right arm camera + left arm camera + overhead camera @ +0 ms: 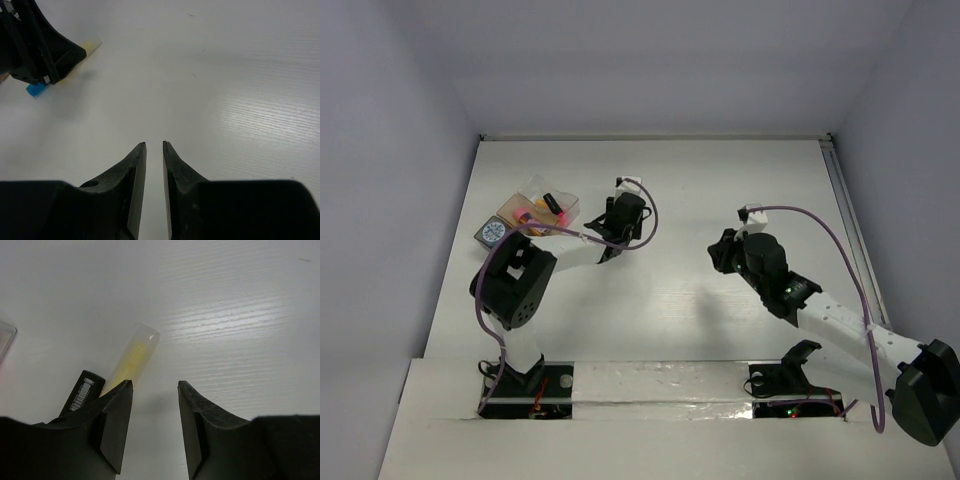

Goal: Sort the stationery into containers
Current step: Pick up the pen from the center of the board, then place the pen in the storage box.

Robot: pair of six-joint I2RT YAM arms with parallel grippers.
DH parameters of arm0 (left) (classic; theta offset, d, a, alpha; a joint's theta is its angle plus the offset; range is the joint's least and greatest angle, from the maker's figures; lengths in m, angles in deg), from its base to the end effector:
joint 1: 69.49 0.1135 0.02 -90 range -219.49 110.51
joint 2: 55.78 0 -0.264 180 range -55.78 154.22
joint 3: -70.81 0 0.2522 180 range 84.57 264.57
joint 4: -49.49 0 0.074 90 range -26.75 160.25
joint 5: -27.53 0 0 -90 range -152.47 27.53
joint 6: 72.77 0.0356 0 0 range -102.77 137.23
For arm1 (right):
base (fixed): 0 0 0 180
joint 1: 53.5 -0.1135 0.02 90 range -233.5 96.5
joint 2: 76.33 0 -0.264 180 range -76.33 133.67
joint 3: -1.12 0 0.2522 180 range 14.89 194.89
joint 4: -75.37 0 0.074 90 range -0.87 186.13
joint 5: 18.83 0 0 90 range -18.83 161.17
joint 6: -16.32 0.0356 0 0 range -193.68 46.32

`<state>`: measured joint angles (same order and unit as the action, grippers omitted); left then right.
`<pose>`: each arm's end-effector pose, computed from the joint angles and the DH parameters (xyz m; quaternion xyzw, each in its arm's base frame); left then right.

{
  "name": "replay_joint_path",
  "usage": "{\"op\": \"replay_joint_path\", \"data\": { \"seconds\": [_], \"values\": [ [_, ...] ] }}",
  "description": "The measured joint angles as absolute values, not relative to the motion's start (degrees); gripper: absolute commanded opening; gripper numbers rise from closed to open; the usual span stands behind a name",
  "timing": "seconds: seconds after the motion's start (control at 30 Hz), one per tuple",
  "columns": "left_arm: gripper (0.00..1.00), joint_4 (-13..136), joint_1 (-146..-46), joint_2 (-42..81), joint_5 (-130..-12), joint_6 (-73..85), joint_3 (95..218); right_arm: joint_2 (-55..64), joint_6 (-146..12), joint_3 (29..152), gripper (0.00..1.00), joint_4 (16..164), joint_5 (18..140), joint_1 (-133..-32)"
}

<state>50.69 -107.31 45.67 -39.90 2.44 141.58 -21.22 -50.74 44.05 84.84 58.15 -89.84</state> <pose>0.3086 -0.2223 0.1871 0.0780 0.8589 -0.0577 0.5028 0.1792 0.1219 0.2367 -0.0327 0.8238 0.1945 0.5315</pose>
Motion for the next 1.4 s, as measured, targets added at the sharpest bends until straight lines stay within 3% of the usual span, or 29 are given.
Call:
{"op": "replay_joint_path", "data": {
  "seconds": [0.57, 0.63, 0.77, 0.8, 1.0, 1.17, 1.4],
  "values": [
    [0.39, 51.8, -103.4, 53.1, -42.0, 3.3, 145.4, -20.1, -50.8, 44.1, 0.26, 84.7, 59.6, -89.8],
    [0.33, 51.9, -103.4, 53.2, -42.8, 3.3, 145.6, -20.1, -50.8, 44.1, 0.26, 84.7, 59.6, -89.8],
    [0.01, 51.6, -103.2, 53.3, -43.4, 2.8, 145.7, -20.1, -50.8, 44.1, 0.25, 84.7, 59.6, -89.8],
    [0.0, 51.5, -103.2, 53.3, -43.5, 2.3, 145.7, -20.1, -50.8, 44.1, 0.25, 84.7, 59.7, -89.8],
    [0.0, 51.2, -103.1, 52.3, -45.5, 0.6, 145.7, -20.1, -51.0, 44.1, 0.24, 84.7, 59.7, -89.8],
    [0.0, 51.8, -101.6, 44.1, -48.1, -0.9, 146.3, -17.5, -51.3, 44.1, 0.24, 84.1, 61.1, -89.8],
    [0.0, 50.3, -85.7, 31.9, -53.0, -7.8, 149.5, -7.9, -50.6, 47.5, 0.26, 85.1, 66.6, -90.4]
  ]
}}
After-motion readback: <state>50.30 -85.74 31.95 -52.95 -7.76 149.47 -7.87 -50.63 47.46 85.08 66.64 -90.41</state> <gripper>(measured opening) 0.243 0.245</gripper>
